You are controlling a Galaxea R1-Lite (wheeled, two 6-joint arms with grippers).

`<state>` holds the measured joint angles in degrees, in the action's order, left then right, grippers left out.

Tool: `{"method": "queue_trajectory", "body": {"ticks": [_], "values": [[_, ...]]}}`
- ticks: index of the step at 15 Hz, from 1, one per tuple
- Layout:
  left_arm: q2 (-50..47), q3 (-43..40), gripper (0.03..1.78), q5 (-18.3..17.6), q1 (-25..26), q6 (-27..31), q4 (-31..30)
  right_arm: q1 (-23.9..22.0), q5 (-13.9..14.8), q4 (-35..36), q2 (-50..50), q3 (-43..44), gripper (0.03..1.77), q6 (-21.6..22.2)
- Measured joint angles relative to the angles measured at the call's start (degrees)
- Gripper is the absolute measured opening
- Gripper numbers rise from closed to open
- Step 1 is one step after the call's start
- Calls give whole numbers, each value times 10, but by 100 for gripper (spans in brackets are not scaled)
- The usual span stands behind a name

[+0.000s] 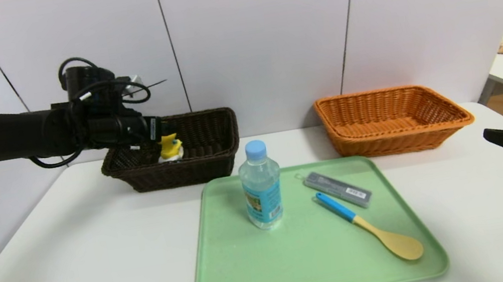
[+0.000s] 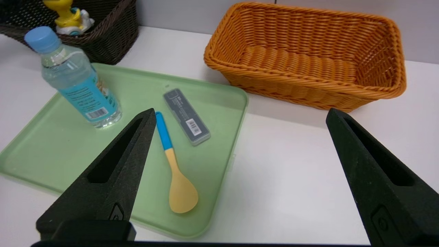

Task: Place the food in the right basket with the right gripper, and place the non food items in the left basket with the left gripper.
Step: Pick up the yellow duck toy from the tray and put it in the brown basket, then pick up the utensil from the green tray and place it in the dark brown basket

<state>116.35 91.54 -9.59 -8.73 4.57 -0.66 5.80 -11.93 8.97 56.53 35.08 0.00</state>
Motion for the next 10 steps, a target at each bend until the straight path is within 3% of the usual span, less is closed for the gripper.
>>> {"method": "queue_trajectory", "body": {"ticks": [4, 10], "values": [[-96, -25, 161, 22, -25, 3, 1, 30, -7, -4, 2, 20, 171, -3], [-292, -240, 166, 88, -89, -13, -1, 178, -2, 24, 53, 15, 171, -4]]}}
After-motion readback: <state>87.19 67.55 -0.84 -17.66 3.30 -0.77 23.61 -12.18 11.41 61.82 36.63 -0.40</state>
